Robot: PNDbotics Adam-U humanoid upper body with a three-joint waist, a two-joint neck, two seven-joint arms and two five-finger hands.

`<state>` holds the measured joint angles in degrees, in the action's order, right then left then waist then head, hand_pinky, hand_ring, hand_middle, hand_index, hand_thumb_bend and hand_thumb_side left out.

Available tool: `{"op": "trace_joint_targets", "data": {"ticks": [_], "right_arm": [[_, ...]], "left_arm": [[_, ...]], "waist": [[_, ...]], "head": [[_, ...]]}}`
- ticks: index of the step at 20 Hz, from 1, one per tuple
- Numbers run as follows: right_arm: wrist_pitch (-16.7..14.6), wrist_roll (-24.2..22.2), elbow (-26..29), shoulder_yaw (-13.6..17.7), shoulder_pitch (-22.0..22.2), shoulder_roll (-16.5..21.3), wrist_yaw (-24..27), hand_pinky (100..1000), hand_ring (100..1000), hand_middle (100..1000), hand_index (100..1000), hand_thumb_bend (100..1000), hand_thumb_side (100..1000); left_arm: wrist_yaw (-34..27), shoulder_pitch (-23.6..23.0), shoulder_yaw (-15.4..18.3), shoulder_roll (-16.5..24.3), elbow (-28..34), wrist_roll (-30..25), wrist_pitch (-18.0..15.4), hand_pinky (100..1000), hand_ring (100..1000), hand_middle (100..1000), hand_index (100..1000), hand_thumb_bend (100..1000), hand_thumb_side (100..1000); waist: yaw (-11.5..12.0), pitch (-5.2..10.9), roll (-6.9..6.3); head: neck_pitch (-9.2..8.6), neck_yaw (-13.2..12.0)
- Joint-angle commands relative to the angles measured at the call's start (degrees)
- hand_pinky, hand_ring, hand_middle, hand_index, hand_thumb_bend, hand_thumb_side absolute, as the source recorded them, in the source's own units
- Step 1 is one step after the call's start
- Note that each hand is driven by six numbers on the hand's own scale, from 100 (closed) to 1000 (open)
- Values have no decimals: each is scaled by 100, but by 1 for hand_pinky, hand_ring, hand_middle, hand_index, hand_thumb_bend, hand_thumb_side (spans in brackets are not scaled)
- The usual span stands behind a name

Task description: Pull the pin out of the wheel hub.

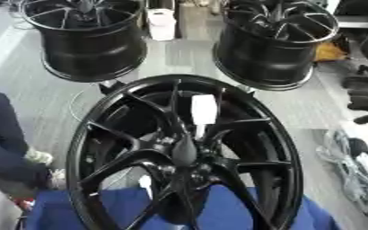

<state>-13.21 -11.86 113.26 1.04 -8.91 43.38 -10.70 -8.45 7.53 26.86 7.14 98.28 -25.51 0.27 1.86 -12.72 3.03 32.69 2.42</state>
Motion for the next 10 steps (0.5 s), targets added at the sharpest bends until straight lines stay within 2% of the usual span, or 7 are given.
{"op": "trace_joint_targets", "data": {"ticks": [1, 2, 8, 10], "right_arm": [[104, -257, 133, -227, -334, 613, 129, 782, 905, 954, 943, 100, 338], [164, -338, 133, -289, -466, 745, 190, 786, 908, 955, 945, 100, 351], [369, -823, 1, -485, -1298, 1561, 661, 806, 922, 959, 951, 100, 299], [413, -995, -120, -578, -1602, 1614, 818, 812, 924, 957, 954, 100, 293]], "left_arm": [[12, 11, -58, 168, 95, -67, -14, 648, 553, 515, 695, 368, 556], [10, 11, -69, 167, 92, -79, -17, 648, 553, 515, 695, 368, 556], [-19, 18, -177, 112, 63, -189, -37, 648, 552, 514, 695, 368, 556], [-19, 19, -201, 104, 51, -218, -39, 648, 551, 512, 694, 368, 557]], "waist": [[50, 117, -2], [71, 123, -6], [303, 130, -68], [341, 132, -68]], "head": [[45, 92], [48, 118], [30, 352], [25, 412]]}}
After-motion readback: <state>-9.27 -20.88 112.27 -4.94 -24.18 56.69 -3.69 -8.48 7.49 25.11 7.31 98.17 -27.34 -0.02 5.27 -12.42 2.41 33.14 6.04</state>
